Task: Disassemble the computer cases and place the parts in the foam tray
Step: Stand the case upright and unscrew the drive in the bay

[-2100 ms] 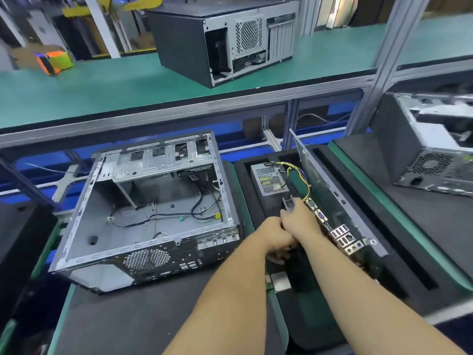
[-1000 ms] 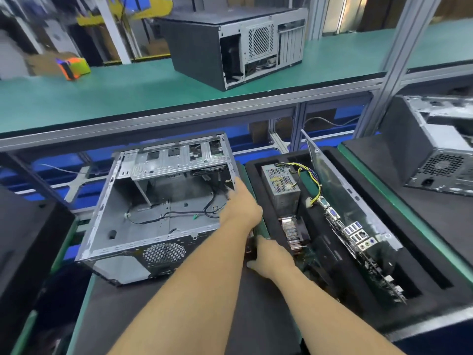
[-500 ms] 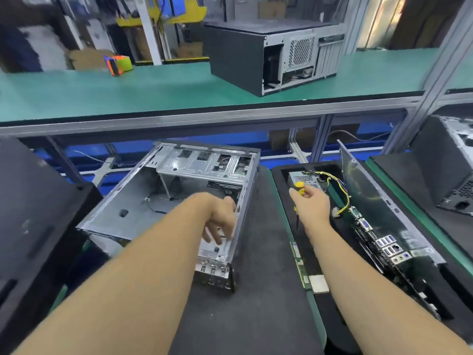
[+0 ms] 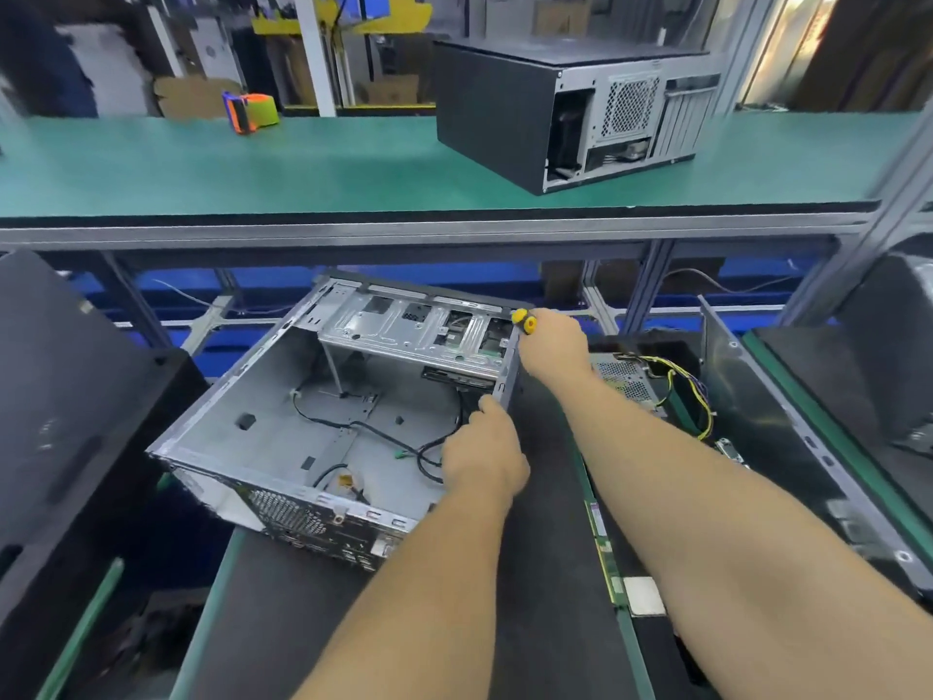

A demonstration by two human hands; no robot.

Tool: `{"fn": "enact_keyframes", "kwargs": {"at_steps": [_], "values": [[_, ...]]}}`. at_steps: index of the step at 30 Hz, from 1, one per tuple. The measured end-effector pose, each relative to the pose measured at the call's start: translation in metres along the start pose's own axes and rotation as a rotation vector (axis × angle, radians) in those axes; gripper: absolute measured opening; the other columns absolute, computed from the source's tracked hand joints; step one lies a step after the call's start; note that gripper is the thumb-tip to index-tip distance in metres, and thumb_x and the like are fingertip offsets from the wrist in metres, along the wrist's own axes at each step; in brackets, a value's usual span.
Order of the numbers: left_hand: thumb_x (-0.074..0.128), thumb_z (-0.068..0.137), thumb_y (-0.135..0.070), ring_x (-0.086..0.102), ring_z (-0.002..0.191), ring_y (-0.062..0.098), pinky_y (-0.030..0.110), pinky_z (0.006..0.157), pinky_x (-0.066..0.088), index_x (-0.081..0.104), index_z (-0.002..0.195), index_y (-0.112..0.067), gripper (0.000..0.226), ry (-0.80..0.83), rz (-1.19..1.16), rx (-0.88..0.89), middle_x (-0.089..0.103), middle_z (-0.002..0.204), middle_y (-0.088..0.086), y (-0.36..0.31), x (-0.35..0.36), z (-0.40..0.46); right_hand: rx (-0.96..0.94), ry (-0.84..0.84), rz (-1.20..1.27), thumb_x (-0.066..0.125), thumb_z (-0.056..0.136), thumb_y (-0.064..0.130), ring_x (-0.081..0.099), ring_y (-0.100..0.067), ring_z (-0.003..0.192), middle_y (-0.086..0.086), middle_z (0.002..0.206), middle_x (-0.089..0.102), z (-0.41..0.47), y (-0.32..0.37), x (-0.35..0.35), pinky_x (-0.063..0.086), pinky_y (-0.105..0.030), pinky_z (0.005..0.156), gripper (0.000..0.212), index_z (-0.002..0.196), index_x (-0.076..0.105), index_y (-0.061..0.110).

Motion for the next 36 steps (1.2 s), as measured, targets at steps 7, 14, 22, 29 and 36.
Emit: {"fn": "enact_keyframes", "kwargs": {"at_steps": [7, 14, 22, 29, 36], "values": [[0.068, 0.093, -0.022, 0.065, 0.113, 0.034, 0.04, 0.077, 0.045, 0.035, 0.127, -0.009, 0.049, 0.009, -0.018, 0.003, 0.059, 0.126, 0.01, 0.003, 0.003, 0.002, -0.154, 0.296, -0.289, 0.052, 0.097, 0.024, 0.036, -0.038, 0.137, -0.016, 0.151, 0.037, 0.073, 0.022, 0.039, 0.036, -0.053, 0.109, 0.059, 0.153, 0.032, 0.021], [0.066, 0.095, -0.025, 0.065, 0.109, 0.034, 0.038, 0.074, 0.042, 0.037, 0.126, -0.008, 0.045, 0.017, -0.1, 0.035, 0.062, 0.121, 0.011, 0.006, 0.001, 0.001, -0.129, 0.295, -0.364, 0.049, 0.095, 0.018, 0.046, -0.04, 0.123, -0.02, 0.137, 0.049, 0.069, 0.015, 0.043, 0.046, -0.052, 0.098, 0.049, 0.143, 0.043, 0.013], [0.061, 0.096, -0.054, 0.062, 0.087, 0.034, 0.038, 0.065, 0.035, 0.026, 0.099, -0.023, 0.047, 0.037, 0.131, 0.321, 0.057, 0.09, 0.003, 0.043, -0.01, -0.016, 0.035, 0.266, -0.421, 0.046, 0.096, 0.02, 0.044, -0.041, 0.123, -0.025, 0.132, 0.05, 0.018, -0.032, 0.008, 0.044, -0.046, 0.096, 0.041, 0.134, 0.042, 0.003], [0.011, 0.081, -0.09, 0.062, 0.089, 0.02, 0.036, 0.079, 0.049, 0.057, 0.086, -0.028, 0.077, 0.125, 0.205, 0.243, 0.065, 0.092, -0.007, 0.149, -0.058, -0.014, 0.103, 0.137, -0.334, 0.052, 0.096, 0.04, 0.062, -0.039, 0.102, -0.018, 0.112, 0.062, -0.088, -0.039, -0.006, 0.039, -0.038, 0.067, 0.034, 0.107, 0.039, 0.01], [0.034, 0.105, -0.052, 0.059, 0.12, 0.034, 0.043, 0.095, 0.046, 0.045, 0.138, -0.022, 0.045, -0.062, -0.291, 0.037, 0.062, 0.134, 0.01, 0.069, -0.042, 0.025, 0.293, 0.321, -0.214, 0.056, 0.097, 0.04, 0.057, -0.036, 0.118, -0.018, 0.133, 0.054, -0.082, -0.035, 0.005, 0.043, -0.04, 0.082, 0.056, 0.134, 0.038, 0.002]]}}
Point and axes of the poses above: each hand's wrist, its own z-axis towards the middle knuckle, its own x-axis out of the palm, y = z × x, the point moved 5 cm from there along z, towards the middle knuckle
